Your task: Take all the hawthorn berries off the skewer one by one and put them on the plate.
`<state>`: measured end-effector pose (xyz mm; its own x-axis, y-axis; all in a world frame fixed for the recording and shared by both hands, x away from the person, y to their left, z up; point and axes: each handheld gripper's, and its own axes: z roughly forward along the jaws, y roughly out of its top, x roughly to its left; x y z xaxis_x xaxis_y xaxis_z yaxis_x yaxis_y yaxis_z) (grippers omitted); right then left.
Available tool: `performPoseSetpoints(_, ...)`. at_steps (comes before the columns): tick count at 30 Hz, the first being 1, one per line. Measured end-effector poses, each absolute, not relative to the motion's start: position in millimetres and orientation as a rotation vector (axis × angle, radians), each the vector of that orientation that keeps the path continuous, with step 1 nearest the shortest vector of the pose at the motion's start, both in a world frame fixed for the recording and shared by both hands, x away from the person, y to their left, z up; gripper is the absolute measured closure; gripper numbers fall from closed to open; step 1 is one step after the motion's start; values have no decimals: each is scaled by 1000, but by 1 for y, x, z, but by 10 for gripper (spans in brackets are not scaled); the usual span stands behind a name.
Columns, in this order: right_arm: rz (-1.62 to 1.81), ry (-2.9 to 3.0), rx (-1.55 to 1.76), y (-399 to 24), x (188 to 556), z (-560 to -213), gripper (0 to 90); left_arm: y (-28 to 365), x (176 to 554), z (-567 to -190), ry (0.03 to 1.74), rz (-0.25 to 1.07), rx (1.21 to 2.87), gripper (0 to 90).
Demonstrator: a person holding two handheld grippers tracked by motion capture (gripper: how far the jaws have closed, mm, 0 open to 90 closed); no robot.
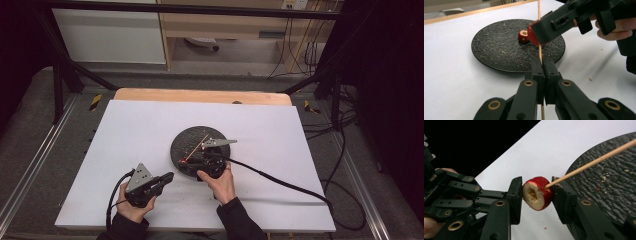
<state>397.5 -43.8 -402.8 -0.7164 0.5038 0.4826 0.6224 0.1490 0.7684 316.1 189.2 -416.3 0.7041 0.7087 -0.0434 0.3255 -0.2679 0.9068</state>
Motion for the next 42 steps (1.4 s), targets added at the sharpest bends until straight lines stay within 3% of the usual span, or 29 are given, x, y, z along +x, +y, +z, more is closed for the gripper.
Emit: performPoseSetpoints(42,-1800,-2355,-1369,-103,448,-337,628,194,316,-415,815,460,1857,885)
